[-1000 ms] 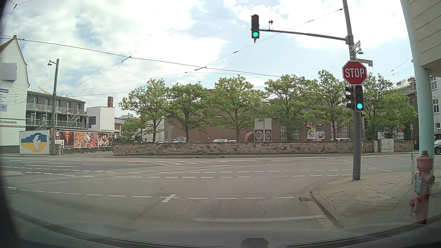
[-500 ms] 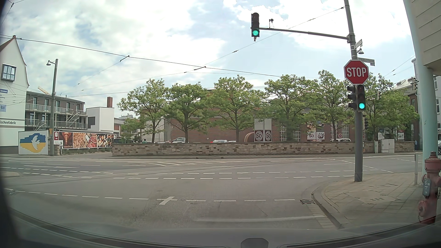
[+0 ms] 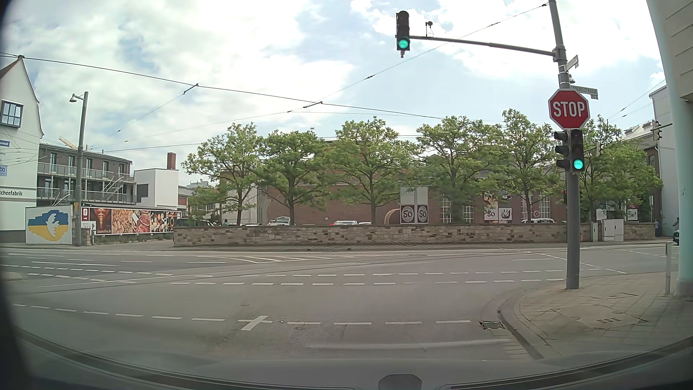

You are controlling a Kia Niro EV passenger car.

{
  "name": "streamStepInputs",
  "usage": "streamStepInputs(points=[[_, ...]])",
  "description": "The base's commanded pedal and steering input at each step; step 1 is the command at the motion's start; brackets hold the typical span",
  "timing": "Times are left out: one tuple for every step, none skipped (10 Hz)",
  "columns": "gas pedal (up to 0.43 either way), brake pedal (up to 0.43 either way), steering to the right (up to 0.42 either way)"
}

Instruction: Follow the waypoints while adhering to traffic rules and regulations

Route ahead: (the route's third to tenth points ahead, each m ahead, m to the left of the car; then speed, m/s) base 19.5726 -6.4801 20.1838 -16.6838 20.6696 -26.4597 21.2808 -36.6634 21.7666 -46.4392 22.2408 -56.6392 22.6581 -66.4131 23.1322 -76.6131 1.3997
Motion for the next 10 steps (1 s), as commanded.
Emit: streamStepInputs(points=[[0.299,0.037,-0.011],[0.311,0.037,-0.009],[0.311,0.037,-0.009],[0.311,0.037,-0.009],[0.311,0.037,-0.008],[0.311,0.037,-0.007],[0.311,0.037,-0.006],[0.311,0.037,-0.005],[0.287,0.037,-0.002],[0.26,0.037,0.001]])
